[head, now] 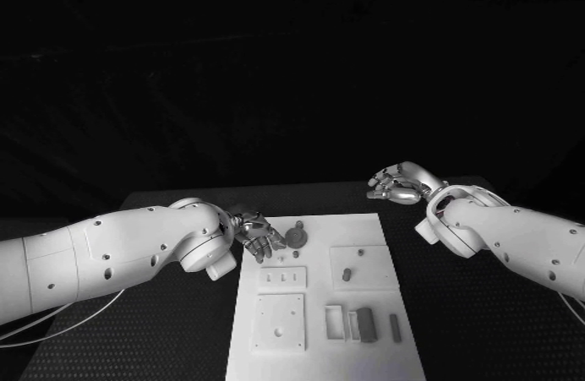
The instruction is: Assemble the parts on the task board
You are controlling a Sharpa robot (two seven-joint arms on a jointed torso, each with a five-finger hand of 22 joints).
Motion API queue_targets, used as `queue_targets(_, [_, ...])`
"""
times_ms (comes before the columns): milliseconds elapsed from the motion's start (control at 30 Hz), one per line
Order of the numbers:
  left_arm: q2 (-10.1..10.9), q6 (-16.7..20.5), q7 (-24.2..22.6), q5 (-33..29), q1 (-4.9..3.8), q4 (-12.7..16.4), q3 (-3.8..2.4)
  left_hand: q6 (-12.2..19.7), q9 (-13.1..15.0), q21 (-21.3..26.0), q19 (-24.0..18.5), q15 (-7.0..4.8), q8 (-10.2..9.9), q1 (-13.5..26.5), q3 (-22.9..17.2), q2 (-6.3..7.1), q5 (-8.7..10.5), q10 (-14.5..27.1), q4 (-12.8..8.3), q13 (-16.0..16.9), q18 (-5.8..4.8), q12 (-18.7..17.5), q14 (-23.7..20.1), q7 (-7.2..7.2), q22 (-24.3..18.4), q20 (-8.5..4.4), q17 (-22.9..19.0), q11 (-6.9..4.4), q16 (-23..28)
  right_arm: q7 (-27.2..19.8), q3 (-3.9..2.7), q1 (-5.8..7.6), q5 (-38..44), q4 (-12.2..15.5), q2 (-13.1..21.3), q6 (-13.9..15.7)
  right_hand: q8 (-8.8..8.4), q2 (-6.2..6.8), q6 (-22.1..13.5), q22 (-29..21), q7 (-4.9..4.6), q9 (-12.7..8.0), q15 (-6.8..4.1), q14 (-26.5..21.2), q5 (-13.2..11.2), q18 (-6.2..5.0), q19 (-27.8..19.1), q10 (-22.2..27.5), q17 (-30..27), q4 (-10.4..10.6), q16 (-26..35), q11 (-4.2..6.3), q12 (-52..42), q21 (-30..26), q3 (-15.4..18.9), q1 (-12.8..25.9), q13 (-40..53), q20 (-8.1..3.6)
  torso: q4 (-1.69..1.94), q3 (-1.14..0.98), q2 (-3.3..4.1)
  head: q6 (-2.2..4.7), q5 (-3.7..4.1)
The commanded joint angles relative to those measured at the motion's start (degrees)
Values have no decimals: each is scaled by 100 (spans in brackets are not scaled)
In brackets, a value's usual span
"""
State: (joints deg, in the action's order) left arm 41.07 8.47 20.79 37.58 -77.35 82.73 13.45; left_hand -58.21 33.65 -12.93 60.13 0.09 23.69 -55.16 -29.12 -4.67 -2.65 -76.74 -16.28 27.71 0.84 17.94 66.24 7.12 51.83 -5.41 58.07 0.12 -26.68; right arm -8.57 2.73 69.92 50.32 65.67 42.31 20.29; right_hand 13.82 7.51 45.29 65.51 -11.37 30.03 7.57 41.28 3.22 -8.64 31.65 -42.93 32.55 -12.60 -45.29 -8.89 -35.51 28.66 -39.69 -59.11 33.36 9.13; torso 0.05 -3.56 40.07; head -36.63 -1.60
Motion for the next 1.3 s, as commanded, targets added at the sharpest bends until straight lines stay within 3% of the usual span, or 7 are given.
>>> queue_targets(33, [-69, -291, 132, 240, 5, 2, 33, -276, 60, -51, 26, -41, -10, -25, -97, 49, -15, 45, 7, 115, -61, 94, -4, -279, 81, -50, 3, -16, -97, -592, -24, 3, -1400, -148, -8, -341, -77, -116, -247, -178, -158, -46, 406, -484, -25, 284, -809, 12, -460, -62, 880, -203, 722, -541, 108, 67, -683, 170, 8, 2, 2, -33, 33])
queue_targets(200, [-164, -124, 268, 240, 78, -66, 32, -284, 83, -72, 32, -52, -31, -2, -130, 81, -15, 64, 13, 188, -59, 150, -2, -281, 132, -61, -9, -26, -156, -804, -124, 3, -1677, -282, -63, -309, -70, -128, -387, -128, -194, -75, 592, -744, -35, 446, -1226, -81, -851, 12, 1528, -288, 1272, -768, 263, 67, -1330, 239, 4, 0, 14, -76, 28])
queue_targets(367, [-282, 30, 611, 544, 126, -141, 31, -312, 99, -110, 73, -72, -57, 58, -141, 98, -14, 41, 36, 276, -54, 234, 34, -283, 197, -79, -19, -53, -243, -917, -189, 3, -1768, -312, -139, -372, -49, -167, -489, -32, -56, -101, 494, -936, -31, 580, -1551, -62, -1087, 81, 1872, -211, 1641, -913, 390, 95, -1749, 284, 8, 3, 11, -140, 37])
queue_targets(433, [-326, 45, 694, 581, 130, -159, 31, -328, 107, -122, 83, -81, -60, 100, -122, 82, -15, 40, 46, 307, -50, 262, 42, -290, 220, -88, -21, -63, -275, -893, -202, 3, -1768, -285, -161, -343, -38, -196, -499, -6, -42, -105, 473, -923, -33, 587, -1568, -83, -1115, 91, 1907, -199, 1695, -922, 403, 90, -1823, 283, 8, 3, 8, -160, 39])
queue_targets(633, [-458, -24, 817, 677, 152, -274, 31, -369, 131, -142, 96, -93, -61, 139, -109, 72, -14, 38, 30, 373, -47, 321, 47, -307, 268, -101, -29, -80, -339, -868, -215, 9, -1756, -205, -257, -323, -25, -226, -556, 67, -237, -136, 633, -777, -34, 588, -1567, -245, -1186, 149, 1972, -364, 1809, -948, 432, 86, -2033, 276, -3, -2, 15, -232, 49])
queue_targets(933, [-628, -128, 861, 793, 285, -442, 29, -463, 182, -178, 111, -111, -38, 223, -93, 90, -15, 14, 52, 483, -43, 434, 49, -352, 356, -120, -25, -120, -471, -881, -263, 30, -1745, -146, -359, -336, -8, -215, -577, 114, -257, -157, 679, -743, -35, 606, -1604, -301, -1236, 157, 2031, -365, 1878, -983, 454, 69, -2156, 284, 15, 6, 19, -319, 60])
queue_targets(1300, [-716, -395, 917, 1052, 308, -504, 28, -561, 256, -259, 155, -151, 23, 290, -130, 92, -24, 0, 54, 647, -34, 623, 54, -408, 526, -162, -47, -176, -728, -887, -316, 49, -1696, -200, -494, -373, 2, -213, -598, 156, -256, -176, 702, -727, -35, 624, -1641, -326, -1270, 158, 2073, -370, 1928, -1010, 472, 56, -2244, 290, 8, 7, 11, -399, 55])
